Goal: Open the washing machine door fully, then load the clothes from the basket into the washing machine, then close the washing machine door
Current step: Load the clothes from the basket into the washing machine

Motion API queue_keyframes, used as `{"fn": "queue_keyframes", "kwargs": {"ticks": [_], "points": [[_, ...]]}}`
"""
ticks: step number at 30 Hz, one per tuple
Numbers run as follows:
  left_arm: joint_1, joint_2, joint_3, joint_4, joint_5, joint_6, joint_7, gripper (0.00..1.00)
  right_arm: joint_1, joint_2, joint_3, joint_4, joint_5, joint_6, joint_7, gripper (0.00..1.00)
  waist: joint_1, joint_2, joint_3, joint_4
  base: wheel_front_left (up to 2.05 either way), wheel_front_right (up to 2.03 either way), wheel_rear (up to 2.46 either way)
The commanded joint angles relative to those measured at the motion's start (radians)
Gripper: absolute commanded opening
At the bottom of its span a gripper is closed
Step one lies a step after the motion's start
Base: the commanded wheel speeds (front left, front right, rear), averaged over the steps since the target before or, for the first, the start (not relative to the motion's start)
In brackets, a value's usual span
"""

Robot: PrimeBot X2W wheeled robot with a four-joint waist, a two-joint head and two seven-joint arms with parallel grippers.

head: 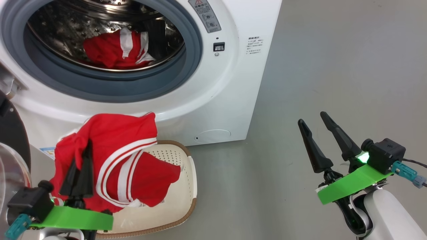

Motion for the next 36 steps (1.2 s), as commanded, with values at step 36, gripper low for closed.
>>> {"fn": "queue_keyframes", "kwargs": {"ticks": [36], "points": [[-0.694,0.087,0.055,0.399,-0.010,-0.091,0.068,0.00,-0.091,0.028,0.003,-0.075,-0.020,0.002,-0.005,1.00,0.0000,0.0000,0.328,-0.104,0.00,0.00,0.00]]}}
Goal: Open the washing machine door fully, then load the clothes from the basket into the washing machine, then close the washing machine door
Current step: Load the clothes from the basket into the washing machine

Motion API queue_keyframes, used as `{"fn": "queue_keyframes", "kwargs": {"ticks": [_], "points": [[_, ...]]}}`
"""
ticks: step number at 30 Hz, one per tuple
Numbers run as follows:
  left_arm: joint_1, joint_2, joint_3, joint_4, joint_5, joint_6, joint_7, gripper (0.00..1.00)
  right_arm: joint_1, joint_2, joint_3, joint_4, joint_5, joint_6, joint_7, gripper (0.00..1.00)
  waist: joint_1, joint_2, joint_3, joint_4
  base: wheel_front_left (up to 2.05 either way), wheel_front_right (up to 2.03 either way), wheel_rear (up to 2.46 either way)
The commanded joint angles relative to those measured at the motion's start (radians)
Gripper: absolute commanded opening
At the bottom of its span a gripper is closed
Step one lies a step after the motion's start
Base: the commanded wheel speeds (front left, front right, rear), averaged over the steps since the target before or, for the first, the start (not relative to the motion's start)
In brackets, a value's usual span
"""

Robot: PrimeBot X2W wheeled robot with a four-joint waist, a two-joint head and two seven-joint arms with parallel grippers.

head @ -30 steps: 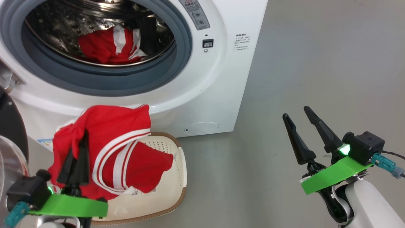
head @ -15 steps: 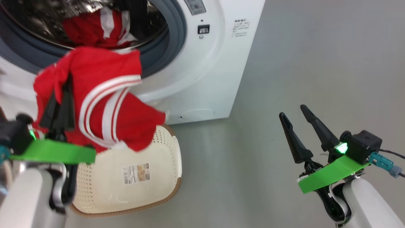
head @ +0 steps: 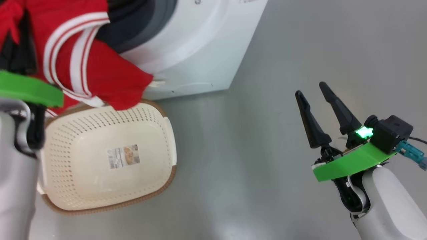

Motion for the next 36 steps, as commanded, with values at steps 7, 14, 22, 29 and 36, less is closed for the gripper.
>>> {"fn": "queue_keyframes", "kwargs": {"ticks": [7,14,22,29,36], "points": [[-0.224,0.048,0.018,0.183,0.002,-0.041,-0.023,0.00,-0.024,0.016,0.000,-0.042,-0.019,0.002,-0.005,1.00,0.0000,0.0000,0.144,-0.062,0.00,0.00,0.00],[-0.376,0.032,-0.004,0.354,0.010,-0.058,-0.049,0.00,-0.035,0.025,-0.005,-0.049,-0.024,0.002,-0.005,1.00,0.0000,0.0000,0.203,-0.072,0.00,0.00,0.00],[-0.536,0.037,-0.045,0.504,0.040,-0.072,-0.063,0.00,-0.046,0.038,-0.010,-0.062,-0.032,0.002,-0.005,1.00,0.0000,0.0000,0.265,-0.098,0.00,0.00,0.00],[-0.646,0.038,-0.082,0.574,0.084,-0.066,-0.081,0.00,-0.048,0.043,-0.016,-0.068,-0.036,0.002,-0.005,1.00,0.0000,0.0000,0.298,-0.106,0.00,0.00,0.00],[-0.689,0.035,-0.074,0.504,0.144,-0.024,-0.102,0.00,-0.055,0.047,-0.024,-0.074,-0.040,0.002,-0.005,1.00,0.0000,0.0000,0.319,-0.103,0.00,0.00,0.00]]}}
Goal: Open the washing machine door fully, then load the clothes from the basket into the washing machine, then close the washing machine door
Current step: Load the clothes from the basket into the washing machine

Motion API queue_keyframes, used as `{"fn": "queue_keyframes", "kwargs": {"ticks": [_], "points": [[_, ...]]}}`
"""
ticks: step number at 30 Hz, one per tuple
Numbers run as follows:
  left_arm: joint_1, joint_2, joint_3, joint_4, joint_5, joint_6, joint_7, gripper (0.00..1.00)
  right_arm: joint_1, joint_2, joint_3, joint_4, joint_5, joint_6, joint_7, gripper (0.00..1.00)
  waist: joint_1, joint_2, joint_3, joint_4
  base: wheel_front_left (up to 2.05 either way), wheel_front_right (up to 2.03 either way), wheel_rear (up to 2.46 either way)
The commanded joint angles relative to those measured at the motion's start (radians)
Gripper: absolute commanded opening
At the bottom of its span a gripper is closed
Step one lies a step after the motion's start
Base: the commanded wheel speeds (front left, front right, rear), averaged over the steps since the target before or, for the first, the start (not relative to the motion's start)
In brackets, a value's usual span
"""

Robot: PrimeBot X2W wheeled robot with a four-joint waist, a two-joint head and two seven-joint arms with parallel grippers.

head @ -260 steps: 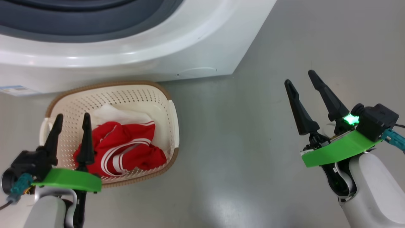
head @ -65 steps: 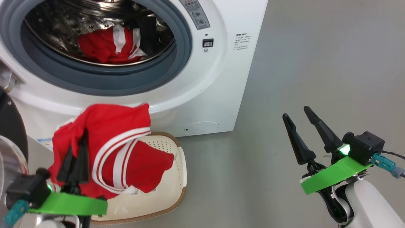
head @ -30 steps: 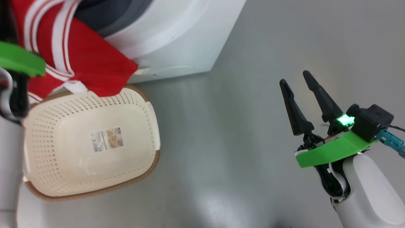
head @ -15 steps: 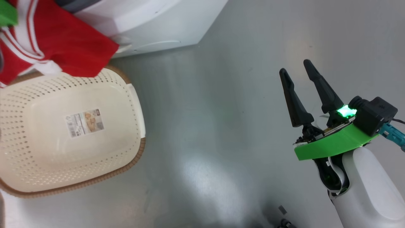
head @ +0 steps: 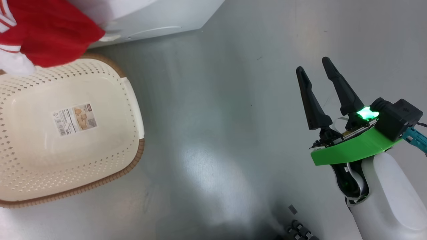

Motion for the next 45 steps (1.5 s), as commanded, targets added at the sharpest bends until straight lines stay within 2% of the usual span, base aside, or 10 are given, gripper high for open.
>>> {"fn": "queue_keyframes", "kwargs": {"ticks": [1,7,8,9,11,14,16,17,35,45], "points": [[-0.008,0.038,0.012,-0.025,0.013,0.009,-0.007,0.00,0.013,0.001,0.012,-0.023,-0.014,0.002,-0.005,1.00,0.0000,0.0000,0.001,0.003,0.00,0.00,0.00],[0.009,0.023,0.011,0.077,0.007,-0.006,-0.008,0.00,0.007,-0.001,0.019,-0.018,-0.016,0.002,-0.005,1.00,0.0000,0.0000,-0.002,0.011,0.00,0.00,0.00],[0.006,0.021,0.008,0.091,0.008,-0.008,-0.008,0.13,0.006,-0.003,0.018,-0.018,-0.016,0.002,-0.005,1.00,0.0000,0.0000,-0.002,0.013,0.00,0.00,0.00],[0.003,0.018,0.006,0.102,0.009,-0.011,-0.008,0.21,0.006,-0.005,0.018,-0.018,-0.016,0.002,-0.005,1.00,0.0000,0.0000,-0.002,0.015,0.00,0.00,0.00],[-0.003,0.016,0.005,0.114,0.008,-0.015,-0.008,0.27,0.004,-0.006,0.020,-0.019,-0.016,0.002,-0.005,1.00,0.0000,0.0000,-0.001,0.018,0.00,0.00,0.00],[-0.005,0.015,0.008,0.126,0.006,-0.019,-0.008,0.46,0.003,-0.006,0.021,-0.017,-0.017,0.002,-0.005,1.00,0.0000,0.0000,-0.003,0.020,0.00,0.00,0.00],[-0.006,0.014,0.010,0.132,0.006,-0.021,-0.008,0.95,0.003,-0.005,0.023,-0.016,-0.017,0.002,-0.005,1.00,0.0000,0.0000,-0.004,0.022,0.00,0.00,0.00],[-0.005,0.014,0.010,0.134,0.006,-0.021,-0.008,1.00,0.002,-0.005,0.023,-0.015,-0.017,0.002,-0.005,1.00,0.0000,0.0000,-0.006,0.023,0.00,0.00,0.00],[0.134,0.021,0.016,-0.006,0.054,-0.017,-0.008,1.00,0.006,-0.009,0.020,-0.010,-0.012,0.002,-0.005,1.00,0.0000,0.0000,-0.061,0.054,0.00,0.00,0.00],[0.315,0.037,0.066,-0.186,0.054,-0.001,-0.008,1.00,0.022,-0.014,0.028,-0.003,-0.008,0.002,-0.005,1.00,0.0000,0.0000,-0.109,0.066,0.00,0.00,0.00]]}}
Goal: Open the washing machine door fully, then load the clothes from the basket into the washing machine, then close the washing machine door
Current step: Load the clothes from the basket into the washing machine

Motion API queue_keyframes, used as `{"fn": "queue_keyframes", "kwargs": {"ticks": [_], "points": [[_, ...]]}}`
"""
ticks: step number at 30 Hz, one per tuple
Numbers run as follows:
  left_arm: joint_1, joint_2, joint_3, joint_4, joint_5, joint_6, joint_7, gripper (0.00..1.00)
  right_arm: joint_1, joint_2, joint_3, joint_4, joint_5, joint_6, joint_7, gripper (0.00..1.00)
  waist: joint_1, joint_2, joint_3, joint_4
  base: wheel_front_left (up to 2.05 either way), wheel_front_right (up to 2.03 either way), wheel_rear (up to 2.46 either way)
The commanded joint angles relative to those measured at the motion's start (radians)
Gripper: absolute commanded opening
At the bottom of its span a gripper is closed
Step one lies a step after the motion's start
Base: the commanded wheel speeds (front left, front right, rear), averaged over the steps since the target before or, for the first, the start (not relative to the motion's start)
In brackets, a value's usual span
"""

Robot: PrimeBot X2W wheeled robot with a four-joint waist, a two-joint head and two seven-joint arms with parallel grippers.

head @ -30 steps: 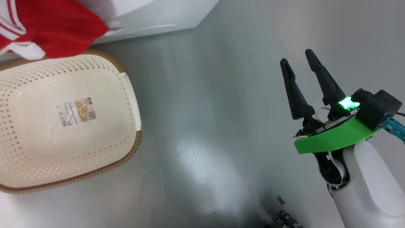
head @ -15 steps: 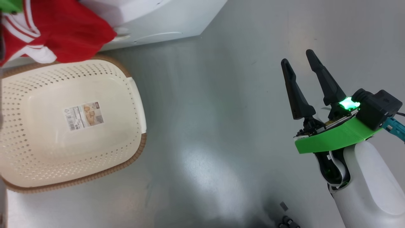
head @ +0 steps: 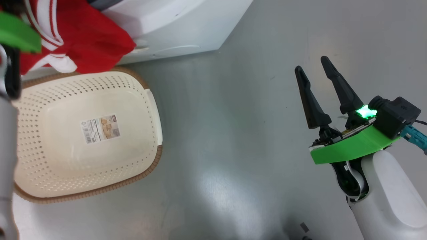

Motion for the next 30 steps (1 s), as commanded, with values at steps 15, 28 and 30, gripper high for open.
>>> {"fn": "queue_keyframes", "kwargs": {"ticks": [15,28,30], "points": [[0.535,0.031,0.143,-0.551,0.003,0.085,-0.005,1.00,0.060,-0.020,0.003,-0.022,0.001,0.002,-0.005,1.00,0.0000,0.0000,-0.052,0.044,0.00,0.00,0.00],[0.850,-0.056,0.248,-0.794,0.041,0.080,-0.005,1.00,0.054,-0.022,0.007,-0.024,0.005,0.002,-0.005,1.00,0.0000,0.0000,-0.053,0.043,0.00,0.00,0.00],[0.876,-0.078,0.266,-0.803,0.043,0.065,-0.005,1.00,0.052,-0.023,0.010,-0.023,0.004,0.002,-0.005,1.00,0.0000,0.0000,-0.052,0.044,0.00,0.00,0.00]]}}
